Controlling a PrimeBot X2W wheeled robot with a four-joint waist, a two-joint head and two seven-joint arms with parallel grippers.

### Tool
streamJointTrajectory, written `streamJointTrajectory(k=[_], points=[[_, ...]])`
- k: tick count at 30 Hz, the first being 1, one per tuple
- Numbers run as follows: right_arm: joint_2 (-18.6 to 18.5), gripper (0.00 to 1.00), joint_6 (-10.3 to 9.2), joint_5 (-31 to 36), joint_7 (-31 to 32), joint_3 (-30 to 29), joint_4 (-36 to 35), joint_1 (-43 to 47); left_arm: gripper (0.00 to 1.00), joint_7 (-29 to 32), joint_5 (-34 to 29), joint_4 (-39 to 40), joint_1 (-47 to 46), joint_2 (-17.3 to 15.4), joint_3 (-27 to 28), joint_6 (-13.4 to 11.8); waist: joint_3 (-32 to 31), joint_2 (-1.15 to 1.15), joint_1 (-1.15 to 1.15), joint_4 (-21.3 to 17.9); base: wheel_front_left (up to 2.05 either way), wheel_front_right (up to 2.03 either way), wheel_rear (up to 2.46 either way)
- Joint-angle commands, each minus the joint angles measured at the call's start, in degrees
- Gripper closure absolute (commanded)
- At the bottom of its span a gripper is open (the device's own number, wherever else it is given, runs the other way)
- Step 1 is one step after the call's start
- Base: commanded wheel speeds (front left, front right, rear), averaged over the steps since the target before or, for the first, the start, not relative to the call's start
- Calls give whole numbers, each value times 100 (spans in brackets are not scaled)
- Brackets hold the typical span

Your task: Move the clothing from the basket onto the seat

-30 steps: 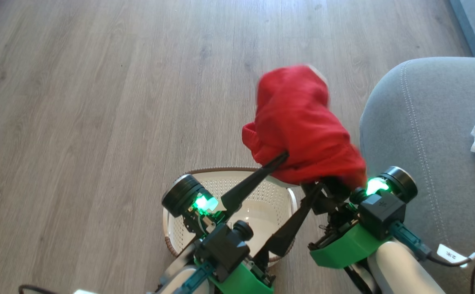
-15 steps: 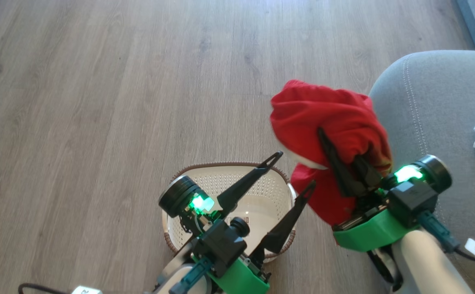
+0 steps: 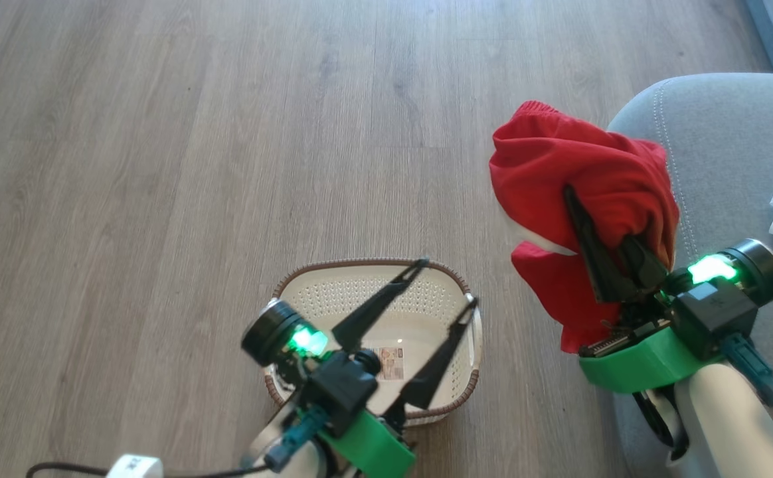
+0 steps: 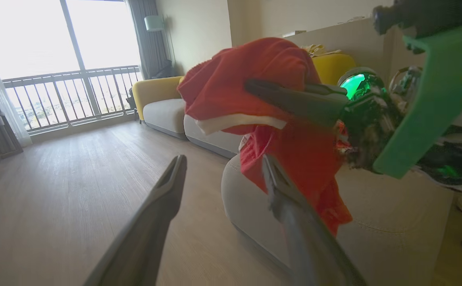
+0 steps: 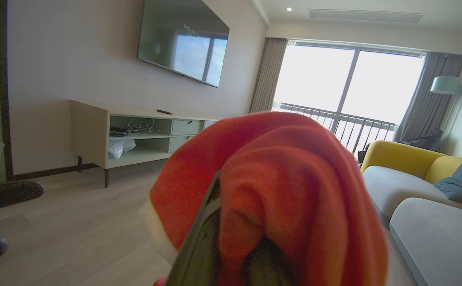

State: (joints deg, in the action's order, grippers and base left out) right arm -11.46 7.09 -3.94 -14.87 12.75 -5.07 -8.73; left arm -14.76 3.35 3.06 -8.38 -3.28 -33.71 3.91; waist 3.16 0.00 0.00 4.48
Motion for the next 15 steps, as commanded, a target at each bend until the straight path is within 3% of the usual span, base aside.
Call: streamJointTrajectory(k=[1, 15], points=[[-96, 100, 40, 46, -13, 43, -210, -125, 0, -24, 47, 135, -110, 40, 245, 9, 5, 0, 0, -3, 0, 0, 0], [-121, 100, 40, 123, -13, -7, -177, -77, 0, -24, -168, -562, 51, -93, 180, 291, -10, 0, 0, -89, 0, 0, 0]])
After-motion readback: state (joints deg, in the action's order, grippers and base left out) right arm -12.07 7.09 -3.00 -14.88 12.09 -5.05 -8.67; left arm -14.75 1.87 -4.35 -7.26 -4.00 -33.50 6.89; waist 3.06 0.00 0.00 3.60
